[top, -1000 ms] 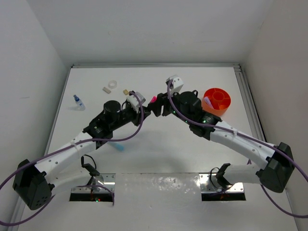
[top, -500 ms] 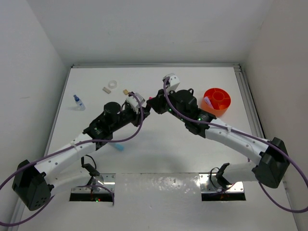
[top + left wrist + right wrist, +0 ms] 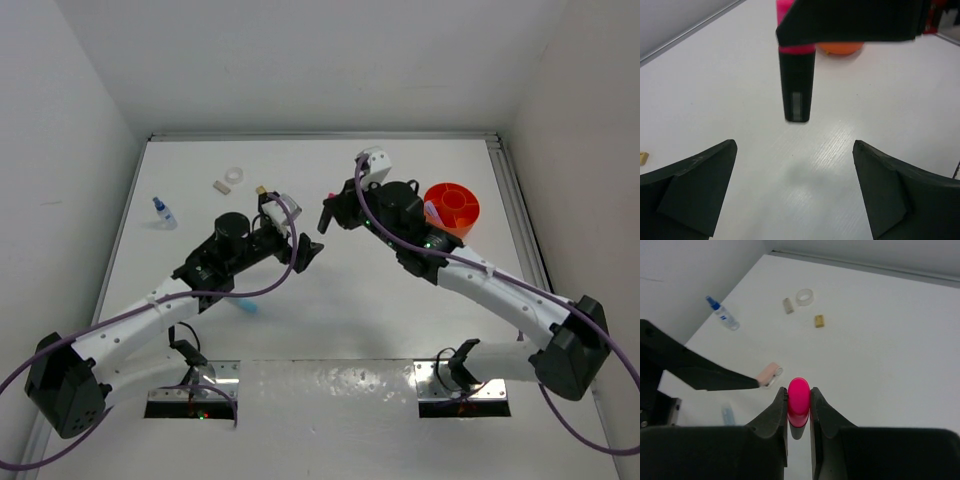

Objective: Sort the stationery into containers
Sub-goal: Pick up the pen from the center of the board, then place the pen in the storage box.

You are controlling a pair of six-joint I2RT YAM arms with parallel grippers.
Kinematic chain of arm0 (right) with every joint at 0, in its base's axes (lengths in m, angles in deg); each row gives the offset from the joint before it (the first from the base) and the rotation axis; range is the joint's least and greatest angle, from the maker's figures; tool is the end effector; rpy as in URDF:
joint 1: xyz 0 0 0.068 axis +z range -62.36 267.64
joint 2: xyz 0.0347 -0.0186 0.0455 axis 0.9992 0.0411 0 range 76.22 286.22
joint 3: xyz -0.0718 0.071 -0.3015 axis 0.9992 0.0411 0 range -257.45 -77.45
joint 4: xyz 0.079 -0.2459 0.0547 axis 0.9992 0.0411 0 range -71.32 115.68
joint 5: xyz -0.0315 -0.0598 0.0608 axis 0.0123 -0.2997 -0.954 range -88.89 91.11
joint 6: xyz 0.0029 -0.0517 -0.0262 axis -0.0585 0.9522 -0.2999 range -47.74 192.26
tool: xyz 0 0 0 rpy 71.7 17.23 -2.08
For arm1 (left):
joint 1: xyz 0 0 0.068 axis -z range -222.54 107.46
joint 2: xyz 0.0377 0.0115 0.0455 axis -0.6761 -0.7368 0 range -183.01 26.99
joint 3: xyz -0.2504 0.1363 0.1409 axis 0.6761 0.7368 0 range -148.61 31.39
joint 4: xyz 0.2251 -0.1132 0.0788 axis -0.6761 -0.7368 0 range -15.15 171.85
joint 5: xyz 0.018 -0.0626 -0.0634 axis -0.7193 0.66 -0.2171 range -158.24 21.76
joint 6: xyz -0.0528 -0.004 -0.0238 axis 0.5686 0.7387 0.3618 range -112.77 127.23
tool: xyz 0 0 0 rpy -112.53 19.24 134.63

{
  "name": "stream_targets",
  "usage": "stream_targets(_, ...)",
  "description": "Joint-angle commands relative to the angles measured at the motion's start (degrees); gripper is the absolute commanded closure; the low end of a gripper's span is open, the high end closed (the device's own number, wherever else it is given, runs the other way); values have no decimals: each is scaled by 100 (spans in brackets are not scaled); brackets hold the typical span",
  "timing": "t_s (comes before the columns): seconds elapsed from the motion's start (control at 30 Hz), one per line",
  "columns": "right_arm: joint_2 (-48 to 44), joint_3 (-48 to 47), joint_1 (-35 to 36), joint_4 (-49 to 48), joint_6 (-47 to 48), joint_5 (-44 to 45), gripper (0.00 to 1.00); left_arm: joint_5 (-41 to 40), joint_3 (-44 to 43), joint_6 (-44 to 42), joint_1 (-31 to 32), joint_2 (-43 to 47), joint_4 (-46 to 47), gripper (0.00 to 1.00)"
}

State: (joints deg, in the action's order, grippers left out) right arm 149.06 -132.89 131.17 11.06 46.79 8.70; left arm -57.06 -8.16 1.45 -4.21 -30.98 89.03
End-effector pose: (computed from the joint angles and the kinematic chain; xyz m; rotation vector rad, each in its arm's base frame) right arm 0.2186 0.2000 0.3737 -0.1831 1.7933 0.7603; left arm 0.1690 -0.1440 0.3329 0.8076 1.6091 -0.5814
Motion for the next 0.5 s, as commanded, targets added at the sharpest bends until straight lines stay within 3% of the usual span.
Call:
stream_targets(0.0, -445, 68, -369, 233, 445, 558, 100, 253, 26, -98, 43, 216, 144, 0)
stream_targets(0.2, -1393, 542, -1493, 744, 1638, 1657, 100, 183, 219, -116, -132, 436, -85, 0)
stream_targets(0.33, -1518, 525, -2382, 1455, 2704, 824, 100, 69, 369, 15, -194, 542, -41, 0)
stream_targets(0.47, -1518, 789, -3068, 1325, 3206, 121, 100, 51, 439, 42, -220, 550, -15, 0)
